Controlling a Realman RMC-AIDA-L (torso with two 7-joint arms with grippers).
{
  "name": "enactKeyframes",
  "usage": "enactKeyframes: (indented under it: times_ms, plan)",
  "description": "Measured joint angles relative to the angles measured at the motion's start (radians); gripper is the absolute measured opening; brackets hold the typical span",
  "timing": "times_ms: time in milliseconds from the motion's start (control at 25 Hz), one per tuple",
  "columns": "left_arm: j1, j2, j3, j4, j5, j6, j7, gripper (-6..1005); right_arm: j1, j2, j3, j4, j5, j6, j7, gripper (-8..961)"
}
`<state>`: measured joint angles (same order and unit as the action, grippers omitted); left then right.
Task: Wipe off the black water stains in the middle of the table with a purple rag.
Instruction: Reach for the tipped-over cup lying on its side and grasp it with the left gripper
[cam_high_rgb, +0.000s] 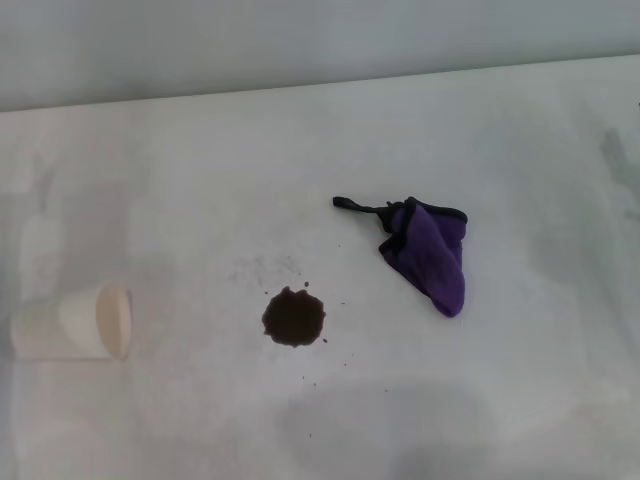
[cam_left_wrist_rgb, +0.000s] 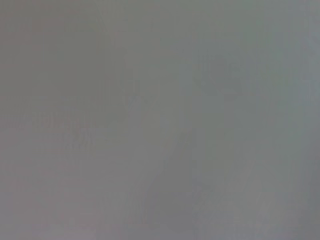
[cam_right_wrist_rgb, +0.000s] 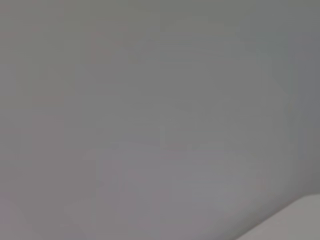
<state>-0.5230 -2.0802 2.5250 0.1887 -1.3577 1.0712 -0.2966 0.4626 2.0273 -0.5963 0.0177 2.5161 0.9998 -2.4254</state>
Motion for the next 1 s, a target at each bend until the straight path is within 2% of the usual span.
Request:
enactKeyframes:
  times_ms: [280,560,1000]
  plan:
    - [0.009,0.000,0.000,0.001,0.004,0.001,-0.017,874,-0.005,0.001,-0.009,0.018,-0.065,0.067,-0.039,868]
    - [0.008,0.002,0.000,-0.006,0.005,0.012,-0.088,874,0.020,0.001,-0.008,0.019,-0.121,0.089,-0.405,868]
    - [0.008,0.001,-0.006,-0.008,-0.002,-0.001,-0.081,875,0.044,-0.003,-0.002,-0.008,-0.114,-0.012,-0.412,868]
